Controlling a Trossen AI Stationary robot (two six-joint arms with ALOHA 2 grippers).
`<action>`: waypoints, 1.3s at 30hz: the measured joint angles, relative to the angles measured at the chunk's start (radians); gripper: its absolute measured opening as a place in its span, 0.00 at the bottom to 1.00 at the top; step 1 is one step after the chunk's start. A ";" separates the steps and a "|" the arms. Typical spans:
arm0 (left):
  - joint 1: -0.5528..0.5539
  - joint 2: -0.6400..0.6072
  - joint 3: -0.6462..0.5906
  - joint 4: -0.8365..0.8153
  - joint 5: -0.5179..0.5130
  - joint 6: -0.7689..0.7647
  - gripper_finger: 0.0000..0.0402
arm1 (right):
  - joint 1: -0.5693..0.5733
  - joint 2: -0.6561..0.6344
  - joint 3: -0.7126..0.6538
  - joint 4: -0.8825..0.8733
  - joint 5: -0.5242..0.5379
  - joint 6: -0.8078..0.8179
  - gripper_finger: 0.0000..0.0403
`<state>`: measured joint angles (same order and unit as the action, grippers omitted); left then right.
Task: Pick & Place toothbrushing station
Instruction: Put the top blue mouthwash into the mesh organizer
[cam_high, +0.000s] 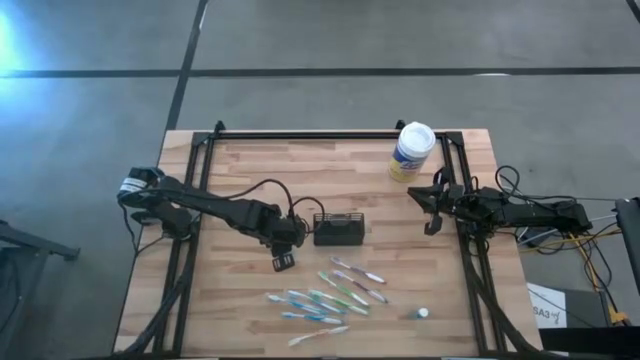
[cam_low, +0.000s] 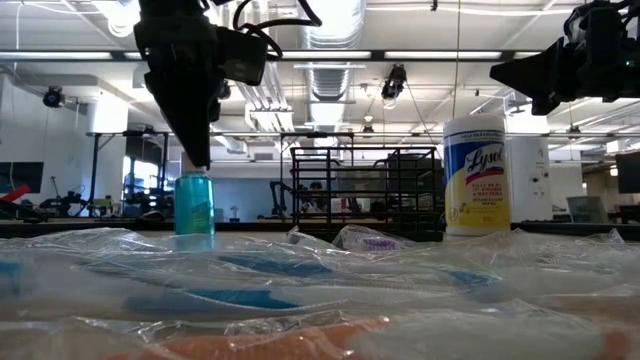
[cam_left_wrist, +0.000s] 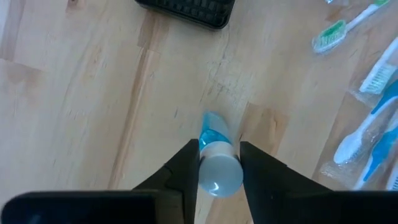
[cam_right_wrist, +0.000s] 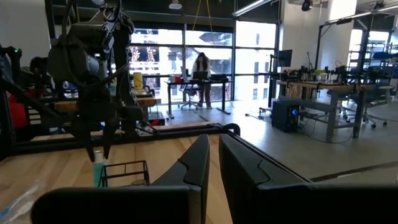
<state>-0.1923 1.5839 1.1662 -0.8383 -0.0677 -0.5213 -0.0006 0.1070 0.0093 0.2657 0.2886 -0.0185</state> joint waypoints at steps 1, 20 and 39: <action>-0.001 0.002 0.000 0.001 0.000 0.000 0.28 | 0.000 0.000 0.000 0.000 0.000 0.000 0.09; -0.027 0.132 0.113 -0.050 -0.009 0.020 0.42 | 0.000 0.001 0.000 0.000 0.000 -0.003 0.09; -0.025 0.069 0.137 -0.085 -0.062 -0.038 0.46 | 0.000 0.005 0.000 -0.005 0.000 0.000 0.09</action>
<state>-0.2176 1.6530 1.3027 -0.9228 -0.1300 -0.5594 -0.0006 0.1116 0.0093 0.2604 0.2886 -0.0185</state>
